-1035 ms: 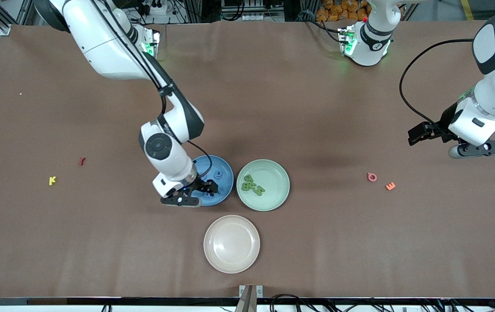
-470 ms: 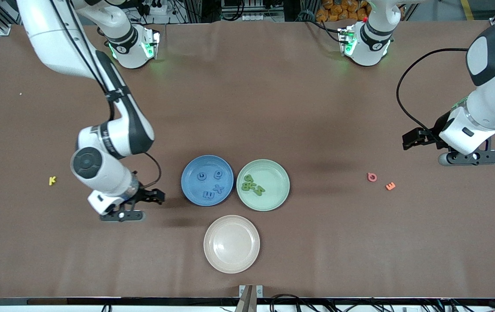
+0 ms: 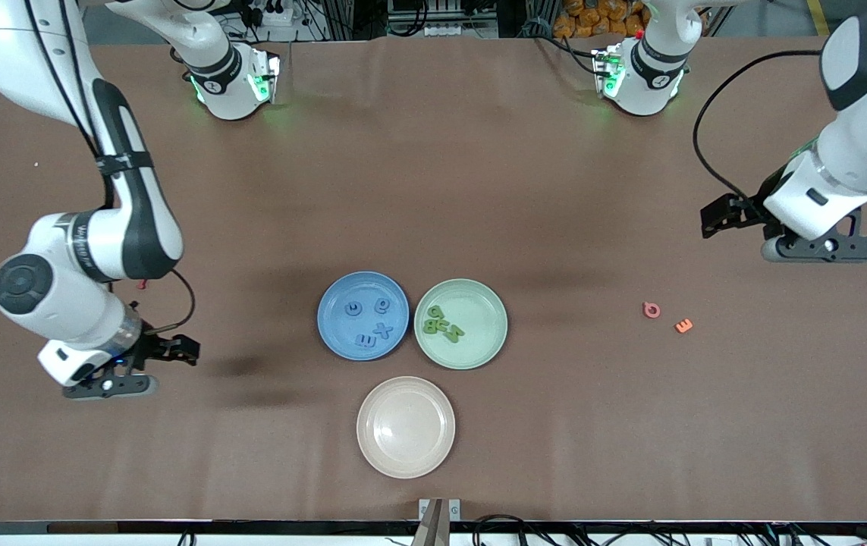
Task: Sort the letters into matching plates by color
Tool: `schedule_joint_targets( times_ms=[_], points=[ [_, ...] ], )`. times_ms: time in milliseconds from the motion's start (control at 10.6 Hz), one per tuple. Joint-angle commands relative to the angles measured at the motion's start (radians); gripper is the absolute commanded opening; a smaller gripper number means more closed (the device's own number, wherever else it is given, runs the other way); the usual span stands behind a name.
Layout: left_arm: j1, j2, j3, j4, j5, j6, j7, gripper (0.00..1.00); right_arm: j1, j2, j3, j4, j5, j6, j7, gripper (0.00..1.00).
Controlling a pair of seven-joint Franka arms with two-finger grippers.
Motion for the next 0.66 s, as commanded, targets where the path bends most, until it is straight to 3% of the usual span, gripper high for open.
schedule_joint_targets(
  times_ms=[0, 188, 565],
  points=[
    [0.011, -0.076, 0.009, 0.005, 0.005, -0.027, 0.043, 1.00, -0.055, -0.084, -0.008, -0.035, -0.002, -0.018, -0.072, 1.00],
    [0.011, -0.070, 0.031, 0.064, 0.008, -0.030, 0.038, 1.00, -0.097, -0.140, -0.008, -0.035, 0.000, -0.087, -0.074, 1.00],
    [0.009, -0.063, 0.021, 0.067, -0.016, -0.023, 0.057, 1.00, -0.126, -0.268, -0.008, -0.032, 0.000, -0.229, -0.076, 1.00]
  ],
)
